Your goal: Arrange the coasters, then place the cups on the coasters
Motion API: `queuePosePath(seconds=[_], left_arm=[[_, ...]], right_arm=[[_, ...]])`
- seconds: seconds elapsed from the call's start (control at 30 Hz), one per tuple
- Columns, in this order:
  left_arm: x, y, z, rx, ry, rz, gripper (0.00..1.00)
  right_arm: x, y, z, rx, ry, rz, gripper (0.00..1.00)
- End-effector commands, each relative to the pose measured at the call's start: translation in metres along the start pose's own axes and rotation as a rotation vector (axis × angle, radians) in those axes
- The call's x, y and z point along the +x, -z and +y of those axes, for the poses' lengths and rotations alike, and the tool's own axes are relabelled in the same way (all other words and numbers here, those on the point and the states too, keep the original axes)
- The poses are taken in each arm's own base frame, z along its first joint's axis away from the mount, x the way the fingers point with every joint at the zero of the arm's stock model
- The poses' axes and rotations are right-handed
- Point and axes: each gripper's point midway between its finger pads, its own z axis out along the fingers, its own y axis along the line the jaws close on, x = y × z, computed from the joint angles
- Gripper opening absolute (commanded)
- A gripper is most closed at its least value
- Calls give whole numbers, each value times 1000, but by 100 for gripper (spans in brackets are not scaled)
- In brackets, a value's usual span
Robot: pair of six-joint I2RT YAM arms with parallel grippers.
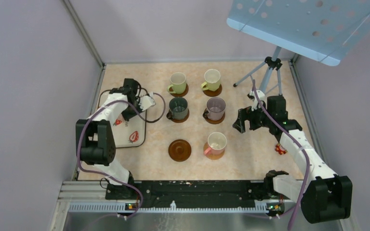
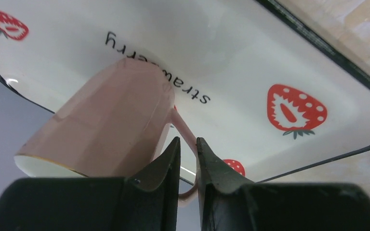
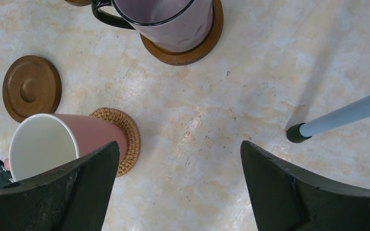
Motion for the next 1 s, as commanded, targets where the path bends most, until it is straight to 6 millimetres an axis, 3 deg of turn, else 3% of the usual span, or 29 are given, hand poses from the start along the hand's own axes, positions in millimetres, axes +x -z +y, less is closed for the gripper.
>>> queuePosePath(seconds=[0.0,0.27,0.43,0.53,0.67,0.97], left_arm=[[18,13,5,-32,64,-8,25],[39,29,1,-11,160,-104,32],[27,63,-2,31,363,-336,58],[32,71,-1,12,480,-394,71],[52,66,13,-40,577,-398,78],[72,21,28,96,612,-405,72]], right_arm=[[-24,7,2,-9,42,-61,95],[-23,8,3,-18,43,-58,95],[-24,9,4,-21,49,-59,95],[-23,10,6,-26,57,-59,95],[-25,11,8,-37,64,-63,95],[-24,12,10,-48,75,-60,95]])
